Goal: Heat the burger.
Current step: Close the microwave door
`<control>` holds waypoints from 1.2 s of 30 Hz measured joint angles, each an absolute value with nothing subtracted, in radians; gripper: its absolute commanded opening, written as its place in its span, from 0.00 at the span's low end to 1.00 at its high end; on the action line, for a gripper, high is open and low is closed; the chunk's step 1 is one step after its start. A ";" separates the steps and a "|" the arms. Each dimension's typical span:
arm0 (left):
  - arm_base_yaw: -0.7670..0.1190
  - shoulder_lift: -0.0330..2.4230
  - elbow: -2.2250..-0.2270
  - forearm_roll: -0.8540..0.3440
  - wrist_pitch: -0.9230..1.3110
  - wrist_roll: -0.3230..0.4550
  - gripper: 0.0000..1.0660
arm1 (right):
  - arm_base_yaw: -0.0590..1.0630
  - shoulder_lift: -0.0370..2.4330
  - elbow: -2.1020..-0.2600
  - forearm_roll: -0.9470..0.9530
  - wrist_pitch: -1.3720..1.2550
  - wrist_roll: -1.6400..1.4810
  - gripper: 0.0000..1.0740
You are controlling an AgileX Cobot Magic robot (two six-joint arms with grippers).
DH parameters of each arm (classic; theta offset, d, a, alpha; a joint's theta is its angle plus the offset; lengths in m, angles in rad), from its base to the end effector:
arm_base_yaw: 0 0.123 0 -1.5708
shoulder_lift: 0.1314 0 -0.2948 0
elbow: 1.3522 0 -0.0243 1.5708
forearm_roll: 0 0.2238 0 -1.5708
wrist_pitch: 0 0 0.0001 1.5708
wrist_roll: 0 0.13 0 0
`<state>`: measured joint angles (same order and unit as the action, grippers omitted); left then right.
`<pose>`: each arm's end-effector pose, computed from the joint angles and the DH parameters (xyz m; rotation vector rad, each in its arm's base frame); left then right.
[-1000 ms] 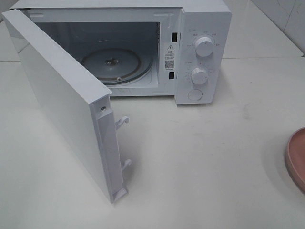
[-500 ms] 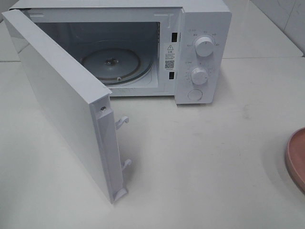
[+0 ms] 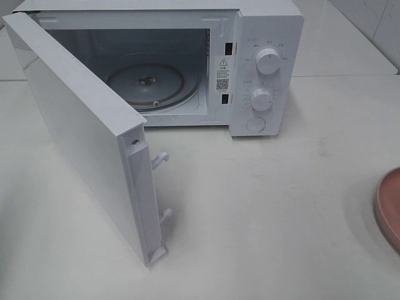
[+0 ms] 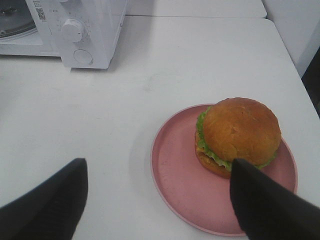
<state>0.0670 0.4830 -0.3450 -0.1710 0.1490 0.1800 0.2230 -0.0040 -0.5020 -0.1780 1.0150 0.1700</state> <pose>0.1112 0.0042 0.2802 -0.0313 1.7682 0.0341 0.0016 -0.0197 0.2538 -0.0485 1.9801 0.0439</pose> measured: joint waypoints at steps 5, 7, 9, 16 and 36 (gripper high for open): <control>0.067 0.556 -0.254 -0.176 -0.050 0.186 0.00 | 0.223 -0.004 -0.502 -0.178 1.015 0.170 0.71; 0.067 0.576 -0.238 -0.176 -0.088 0.186 0.00 | 0.223 -0.004 -0.502 -0.178 1.015 0.170 0.71; 0.067 0.614 -0.213 -0.175 -0.162 0.186 0.00 | 0.223 -0.004 -0.502 -0.178 1.015 0.170 0.71; 0.067 0.791 -0.189 -0.094 -0.382 0.127 0.00 | 0.223 -0.004 -0.502 -0.178 1.015 0.170 0.71; -0.015 1.153 -0.227 0.208 -0.671 -0.134 0.00 | 0.223 -0.004 -0.502 -0.178 1.015 0.170 0.71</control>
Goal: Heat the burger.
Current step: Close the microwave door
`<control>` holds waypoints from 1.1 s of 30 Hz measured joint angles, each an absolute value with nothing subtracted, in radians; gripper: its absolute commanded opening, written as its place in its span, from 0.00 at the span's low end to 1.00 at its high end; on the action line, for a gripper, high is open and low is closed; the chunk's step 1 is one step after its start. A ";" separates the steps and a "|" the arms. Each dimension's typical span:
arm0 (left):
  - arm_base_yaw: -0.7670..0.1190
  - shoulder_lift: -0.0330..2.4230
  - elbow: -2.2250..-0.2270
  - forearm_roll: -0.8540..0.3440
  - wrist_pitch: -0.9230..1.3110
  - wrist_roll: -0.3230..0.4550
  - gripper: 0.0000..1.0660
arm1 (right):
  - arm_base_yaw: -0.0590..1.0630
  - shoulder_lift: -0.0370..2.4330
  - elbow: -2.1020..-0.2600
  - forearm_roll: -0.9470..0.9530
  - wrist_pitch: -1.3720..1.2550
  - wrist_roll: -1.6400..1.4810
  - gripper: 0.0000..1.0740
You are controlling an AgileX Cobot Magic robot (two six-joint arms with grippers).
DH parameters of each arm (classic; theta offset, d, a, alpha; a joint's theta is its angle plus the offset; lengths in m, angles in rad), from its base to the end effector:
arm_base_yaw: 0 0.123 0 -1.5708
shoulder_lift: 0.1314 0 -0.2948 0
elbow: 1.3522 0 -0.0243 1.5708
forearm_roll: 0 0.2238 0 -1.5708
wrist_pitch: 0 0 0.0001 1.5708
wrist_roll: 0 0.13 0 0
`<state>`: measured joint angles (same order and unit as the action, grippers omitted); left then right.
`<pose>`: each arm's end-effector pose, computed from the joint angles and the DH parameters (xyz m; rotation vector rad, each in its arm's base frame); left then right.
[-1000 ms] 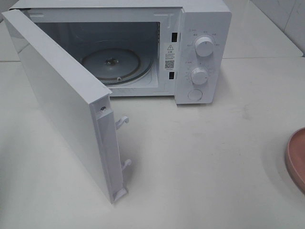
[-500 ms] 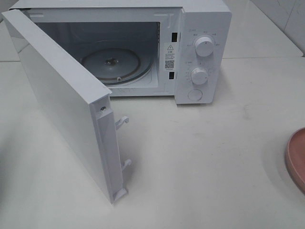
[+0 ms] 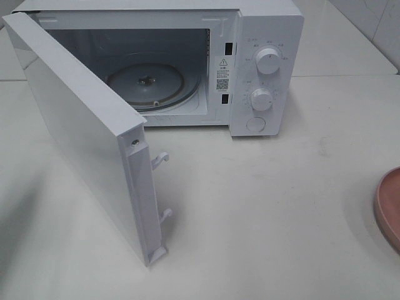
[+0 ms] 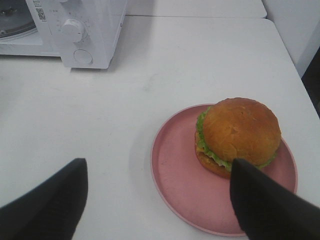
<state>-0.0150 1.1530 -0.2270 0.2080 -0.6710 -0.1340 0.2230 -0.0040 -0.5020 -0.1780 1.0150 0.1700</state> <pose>0.2110 -0.0198 0.2326 0.1332 1.7437 -0.1018 0.0016 -0.0197 0.2538 -0.0485 1.9801 0.0439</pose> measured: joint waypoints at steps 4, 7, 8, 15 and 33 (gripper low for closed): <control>-0.099 1.242 -0.230 0.188 -0.740 -0.126 0.00 | 0.223 -0.004 -0.502 -0.178 1.015 0.170 0.71; -0.154 1.309 -0.231 0.159 -0.806 -0.126 0.00 | 0.223 -0.004 -0.502 -0.178 1.015 0.170 0.71; -0.154 1.309 -0.231 0.159 -0.806 -0.126 0.00 | 0.223 -0.004 -0.502 -0.178 1.015 0.170 0.71; -0.238 1.395 -0.232 0.088 -0.879 -0.121 0.00 | 0.223 -0.004 -0.502 -0.178 1.015 0.170 0.71; -0.412 1.539 -0.351 -0.041 -0.914 -0.073 0.00 | 0.223 -0.004 -0.502 -0.178 1.015 0.170 0.71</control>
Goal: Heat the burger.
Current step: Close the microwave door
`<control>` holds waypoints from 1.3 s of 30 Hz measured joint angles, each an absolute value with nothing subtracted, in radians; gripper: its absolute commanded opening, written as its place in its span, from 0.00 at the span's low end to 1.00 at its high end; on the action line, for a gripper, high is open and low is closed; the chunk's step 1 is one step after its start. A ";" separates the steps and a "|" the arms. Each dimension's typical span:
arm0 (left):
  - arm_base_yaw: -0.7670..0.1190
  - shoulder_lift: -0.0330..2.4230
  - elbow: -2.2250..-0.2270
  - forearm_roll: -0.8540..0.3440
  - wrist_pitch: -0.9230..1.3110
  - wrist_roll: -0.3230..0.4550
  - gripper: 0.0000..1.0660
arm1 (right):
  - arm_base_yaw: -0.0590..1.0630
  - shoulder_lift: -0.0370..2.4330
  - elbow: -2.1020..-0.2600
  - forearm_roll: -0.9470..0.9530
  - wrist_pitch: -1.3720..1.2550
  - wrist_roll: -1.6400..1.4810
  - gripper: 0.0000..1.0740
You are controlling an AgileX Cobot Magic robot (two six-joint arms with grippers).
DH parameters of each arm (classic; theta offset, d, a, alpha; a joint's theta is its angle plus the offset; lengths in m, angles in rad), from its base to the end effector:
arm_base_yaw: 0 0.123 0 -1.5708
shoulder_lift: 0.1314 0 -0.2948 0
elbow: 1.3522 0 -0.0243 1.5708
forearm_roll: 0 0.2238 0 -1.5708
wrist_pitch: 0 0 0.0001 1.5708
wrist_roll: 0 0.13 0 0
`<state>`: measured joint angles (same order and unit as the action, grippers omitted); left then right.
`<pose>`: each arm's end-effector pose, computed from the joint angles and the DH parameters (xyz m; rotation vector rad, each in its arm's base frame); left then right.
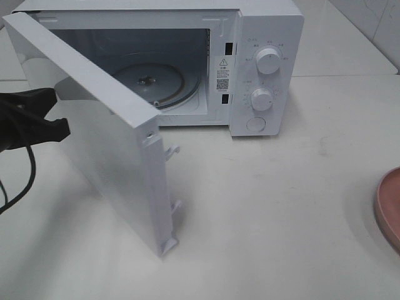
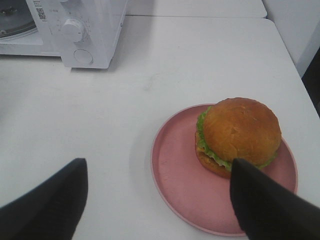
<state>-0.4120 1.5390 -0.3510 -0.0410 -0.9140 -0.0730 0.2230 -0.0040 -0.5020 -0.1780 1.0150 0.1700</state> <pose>0.2582 -0.1083 0.2035 0.2532 1.7522 -0.3421 0.0016 -0.0197 0.2538 -0.0485 1.9801 0.0439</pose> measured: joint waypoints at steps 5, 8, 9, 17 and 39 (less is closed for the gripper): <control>-0.477 1.582 -0.398 -0.077 -0.915 -0.036 0.00 | 0.223 -0.004 -0.502 -0.178 1.015 0.170 0.71; -0.533 1.616 -0.437 -0.133 -0.914 0.000 0.00 | 0.223 -0.004 -0.502 -0.178 1.015 0.170 0.71; -0.547 1.626 -0.450 -0.151 -0.914 0.010 0.00 | 0.223 -0.004 -0.502 -0.178 1.015 0.170 0.71; -0.629 1.687 -0.550 -0.288 -0.890 0.097 0.00 | 0.223 -0.004 -0.502 -0.178 1.015 0.170 0.71; -0.715 1.892 -0.917 -0.557 -0.754 0.271 0.00 | 0.223 -0.004 -0.502 -0.178 1.015 0.170 0.71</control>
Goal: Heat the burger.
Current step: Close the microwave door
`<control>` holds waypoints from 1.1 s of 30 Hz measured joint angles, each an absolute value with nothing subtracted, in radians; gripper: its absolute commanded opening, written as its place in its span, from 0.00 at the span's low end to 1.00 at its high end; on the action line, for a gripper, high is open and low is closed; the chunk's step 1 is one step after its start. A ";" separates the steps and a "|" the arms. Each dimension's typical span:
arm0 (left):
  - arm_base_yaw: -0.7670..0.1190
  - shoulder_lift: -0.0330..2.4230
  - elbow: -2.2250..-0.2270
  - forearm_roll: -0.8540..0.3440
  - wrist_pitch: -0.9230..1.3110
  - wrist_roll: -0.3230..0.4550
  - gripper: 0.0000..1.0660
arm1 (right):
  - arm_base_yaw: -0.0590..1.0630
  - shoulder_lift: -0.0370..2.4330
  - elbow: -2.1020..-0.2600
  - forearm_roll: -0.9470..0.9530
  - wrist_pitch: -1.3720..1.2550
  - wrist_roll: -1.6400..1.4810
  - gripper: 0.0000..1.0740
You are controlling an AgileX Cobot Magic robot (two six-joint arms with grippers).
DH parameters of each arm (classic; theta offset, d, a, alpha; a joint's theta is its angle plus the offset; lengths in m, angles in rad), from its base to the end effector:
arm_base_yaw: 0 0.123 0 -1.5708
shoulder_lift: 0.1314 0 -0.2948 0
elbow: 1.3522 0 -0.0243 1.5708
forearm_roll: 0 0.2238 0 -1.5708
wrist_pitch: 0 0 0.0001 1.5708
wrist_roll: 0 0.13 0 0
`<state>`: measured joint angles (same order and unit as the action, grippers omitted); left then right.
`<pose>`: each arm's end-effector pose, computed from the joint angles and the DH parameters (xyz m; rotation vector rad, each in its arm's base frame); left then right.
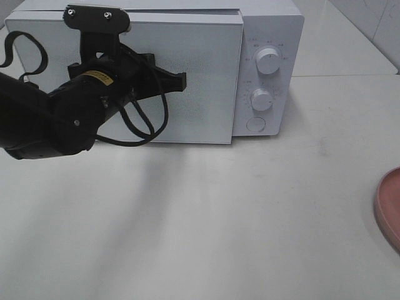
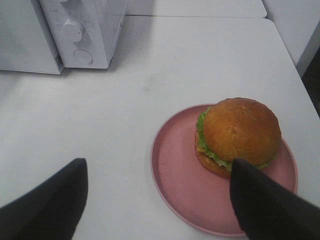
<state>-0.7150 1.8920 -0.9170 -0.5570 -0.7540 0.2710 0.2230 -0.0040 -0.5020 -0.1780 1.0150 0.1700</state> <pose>0.3385 -0.2316 0.2039 0.2312 1.7654 -0.2986 0.0016 -0.0197 0.2538 -0.0485 1.9801 0.0439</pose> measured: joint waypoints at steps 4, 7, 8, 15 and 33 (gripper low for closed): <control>-0.725 1.908 -0.942 -0.562 -0.730 0.277 0.00 | 0.223 -0.004 -0.502 -0.178 1.015 0.170 0.71; -0.735 1.930 -0.978 -0.570 -0.697 0.303 0.00 | 0.223 -0.004 -0.502 -0.178 1.015 0.170 0.71; -0.736 1.935 -0.988 -0.570 -0.685 0.310 0.00 | 0.223 -0.004 -0.502 -0.178 1.015 0.170 0.71; -0.738 1.977 -1.046 -0.587 -0.638 0.321 0.00 | 0.223 -0.004 -0.502 -0.178 1.015 0.170 0.71; -0.755 1.993 -1.108 -0.603 -0.570 0.410 0.00 | 0.223 -0.004 -0.501 -0.178 1.015 0.170 0.71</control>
